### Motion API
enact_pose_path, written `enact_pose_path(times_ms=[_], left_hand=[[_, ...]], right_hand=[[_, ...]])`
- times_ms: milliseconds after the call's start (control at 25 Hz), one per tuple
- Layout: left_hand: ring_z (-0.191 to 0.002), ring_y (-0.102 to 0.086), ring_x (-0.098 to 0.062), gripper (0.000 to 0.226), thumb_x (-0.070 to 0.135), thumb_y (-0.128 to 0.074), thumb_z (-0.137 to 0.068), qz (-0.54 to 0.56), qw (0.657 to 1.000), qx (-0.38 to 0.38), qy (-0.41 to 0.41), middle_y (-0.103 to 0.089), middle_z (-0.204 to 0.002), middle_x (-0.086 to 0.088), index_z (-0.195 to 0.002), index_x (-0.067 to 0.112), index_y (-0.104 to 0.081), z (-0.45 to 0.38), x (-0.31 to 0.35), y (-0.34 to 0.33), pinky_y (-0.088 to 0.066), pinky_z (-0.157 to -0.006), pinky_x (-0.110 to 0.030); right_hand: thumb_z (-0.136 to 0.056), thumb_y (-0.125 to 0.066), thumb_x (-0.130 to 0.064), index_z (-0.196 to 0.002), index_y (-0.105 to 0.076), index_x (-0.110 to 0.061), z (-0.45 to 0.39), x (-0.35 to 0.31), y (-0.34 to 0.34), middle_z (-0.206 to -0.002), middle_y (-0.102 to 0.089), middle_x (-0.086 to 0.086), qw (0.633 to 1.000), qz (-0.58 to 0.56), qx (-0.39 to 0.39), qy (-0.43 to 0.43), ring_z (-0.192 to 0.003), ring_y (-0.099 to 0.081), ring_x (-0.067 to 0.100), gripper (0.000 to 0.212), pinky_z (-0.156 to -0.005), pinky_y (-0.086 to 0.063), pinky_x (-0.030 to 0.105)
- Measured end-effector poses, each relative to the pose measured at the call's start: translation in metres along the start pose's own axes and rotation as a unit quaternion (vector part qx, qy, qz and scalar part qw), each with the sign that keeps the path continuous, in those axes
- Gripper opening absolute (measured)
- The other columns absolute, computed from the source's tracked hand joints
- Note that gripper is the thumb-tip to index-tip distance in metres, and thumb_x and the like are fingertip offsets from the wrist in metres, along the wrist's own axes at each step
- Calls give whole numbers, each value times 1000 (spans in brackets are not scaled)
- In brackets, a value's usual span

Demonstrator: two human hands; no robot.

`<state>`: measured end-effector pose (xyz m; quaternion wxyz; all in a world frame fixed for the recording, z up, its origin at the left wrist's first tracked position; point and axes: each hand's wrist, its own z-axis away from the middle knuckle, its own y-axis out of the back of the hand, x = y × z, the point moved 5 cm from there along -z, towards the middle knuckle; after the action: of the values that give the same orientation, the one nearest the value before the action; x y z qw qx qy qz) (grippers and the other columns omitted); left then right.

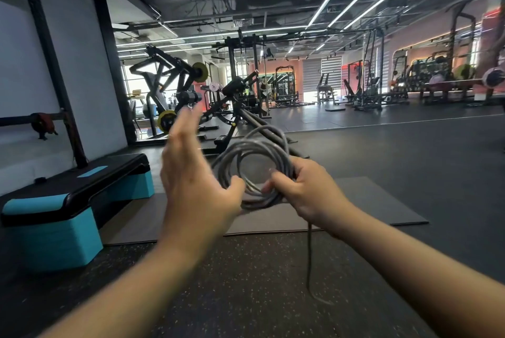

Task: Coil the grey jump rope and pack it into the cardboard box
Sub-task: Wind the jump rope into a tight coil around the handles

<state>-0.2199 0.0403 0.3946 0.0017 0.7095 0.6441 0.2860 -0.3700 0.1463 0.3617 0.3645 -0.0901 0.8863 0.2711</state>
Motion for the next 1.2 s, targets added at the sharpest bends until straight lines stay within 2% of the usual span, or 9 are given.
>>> enact_pose_path(times_ms=[80,120,200,280,360,600,840,1000,1200], left_hand=[[-155,-6,-20,104,28,-71,-74,-221,922,-131,-289,-13,-168,1,-159,26,-12,-12,27,-10,-7,-125,-48],[-155,-9,-19,99,31,-68,-76,-283,872,-201,-346,-17,-167,3,-159,27,-14,-14,34,-19,-6,-125,-47],[-141,-37,-21,77,32,-64,-86,-300,834,-331,-324,-46,-151,5,-152,28,-26,-20,34,-37,-25,-118,-36],[-108,-58,-18,50,30,-64,-93,-221,843,-445,-207,-65,-118,5,-136,28,-38,-22,22,-47,-44,-90,-32],[-94,-63,-18,42,26,-67,-93,-122,852,-498,-106,-68,-104,5,-125,26,-40,-20,11,-47,-50,-82,-38],[-67,-57,-20,34,0,-57,-90,126,850,-499,111,-58,-78,-7,-121,12,-51,1,0,-50,-46,-66,-37],[-59,-56,-16,43,28,-68,-93,114,883,-452,58,-75,-90,0,-125,24,-40,-4,-1,-45,-49,-61,-30],[-67,-68,-30,42,33,-72,-89,140,894,-426,30,-75,-94,-7,-118,25,-42,3,2,-42,-60,-66,-47],[-48,-57,6,43,26,-69,-93,210,892,-391,81,-77,-95,-3,-130,29,-48,16,5,-44,-41,-52,-8]], right_hand=[[-84,-64,-33,-75,-67,-15,-3,-7,2,-75,-76,4,990,103,-90,28,-74,-71,25,21,-73,-58,43],[-87,-67,-31,-74,-63,-18,-4,-12,2,-74,-73,3,978,156,-133,36,-70,-67,22,19,-71,-56,38],[-87,-73,-30,-80,-63,-18,-3,-23,5,-75,-69,2,950,249,-182,53,-67,-59,19,16,-65,-47,33],[-82,-76,-28,-81,-65,-16,-2,-29,7,-75,-69,7,936,282,-198,70,-67,-56,19,16,-63,-45,35],[-79,-79,-27,-82,-63,-19,1,-28,7,-75,-71,6,942,251,-209,75,-66,-59,20,17,-66,-51,37],[-81,-86,-31,-111,-50,-24,4,-16,18,-81,-72,12,971,26,-232,54,-66,-60,11,47,-66,-50,28],[-82,-77,-50,-98,-44,-24,6,-15,11,-83,-50,9,984,-101,-129,69,-61,-47,11,45,-57,-46,28],[-76,-73,-60,-76,-47,-20,6,-11,8,-61,-45,-5,994,-82,26,66,-57,-38,13,48,-54,-37,36],[-73,-76,-60,-70,-56,-10,9,-17,12,-62,-58,20,992,-67,77,75,-54,-48,22,54,-51,-43,41]])
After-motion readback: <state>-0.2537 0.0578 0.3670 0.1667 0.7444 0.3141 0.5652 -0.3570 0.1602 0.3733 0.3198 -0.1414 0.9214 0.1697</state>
